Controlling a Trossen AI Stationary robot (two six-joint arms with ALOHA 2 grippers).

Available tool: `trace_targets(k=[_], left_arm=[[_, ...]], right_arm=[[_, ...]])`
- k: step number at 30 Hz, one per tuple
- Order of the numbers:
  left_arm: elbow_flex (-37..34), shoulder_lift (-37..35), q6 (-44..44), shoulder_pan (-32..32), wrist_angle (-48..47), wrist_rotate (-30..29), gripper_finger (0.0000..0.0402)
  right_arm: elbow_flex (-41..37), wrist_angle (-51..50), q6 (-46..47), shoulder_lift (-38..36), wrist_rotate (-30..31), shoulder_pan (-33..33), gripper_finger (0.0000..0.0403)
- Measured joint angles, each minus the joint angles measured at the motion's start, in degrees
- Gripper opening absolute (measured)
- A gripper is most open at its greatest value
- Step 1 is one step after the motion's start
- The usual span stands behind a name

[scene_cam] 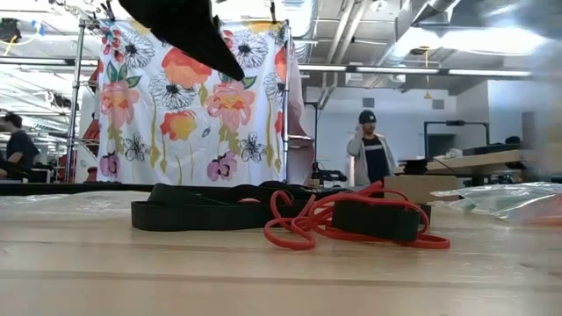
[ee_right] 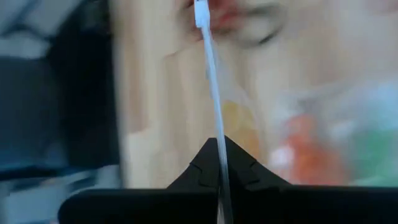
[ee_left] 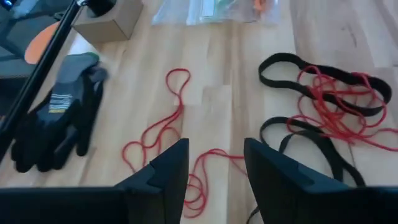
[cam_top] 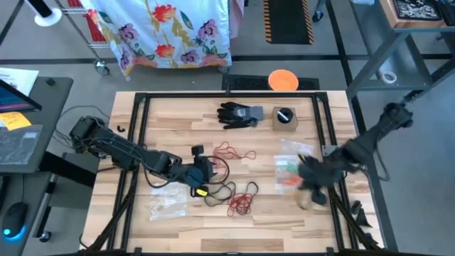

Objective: Sort rubber bands
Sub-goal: Close the transparent zip bag containing the yellow rubber bands

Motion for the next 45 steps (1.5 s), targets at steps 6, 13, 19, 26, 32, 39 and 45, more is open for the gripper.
trace_targets(k=[6,13,19,26,32,39,45], left_arm=[[-1.1,0.0,2.0,-1.2,7.3,0.0,0.0152],[-1.1,0.0,8.8,-2.1,17.7,0.0,0.0153],[-1.1,0.0,13.6,-2.1,22.6,0.0,0.0153],[-1.1,0.0,14.2,-2.0,22.4,0.1,0.0153],[-1.1,0.0,13.5,-2.0,21.5,0.1,0.0153],[-1.1,0.0,13.3,-2.0,21.4,0.1,0.0153],[-1.1,0.0,12.6,-2.0,21.4,0.1,0.0153]], right_arm=[[-18.0,16.6,16.5,-7.3,13.4,16.1,0.0000],[-29.1,13.9,26.7,-8.2,18.1,17.9,0.0000],[-29.7,10.2,22.0,-8.3,19.1,12.8,0.0000],[-27.9,7.4,14.5,-8.3,18.8,3.4,0.0022],[-24.0,0.2,14.2,-8.3,14.6,-2.0,0.0091],[-19.0,-2.9,5.8,-8.3,12.7,-5.1,0.0185],[-7.5,-10.1,-2.6,-8.3,13.2,-10.3,0.0212]])
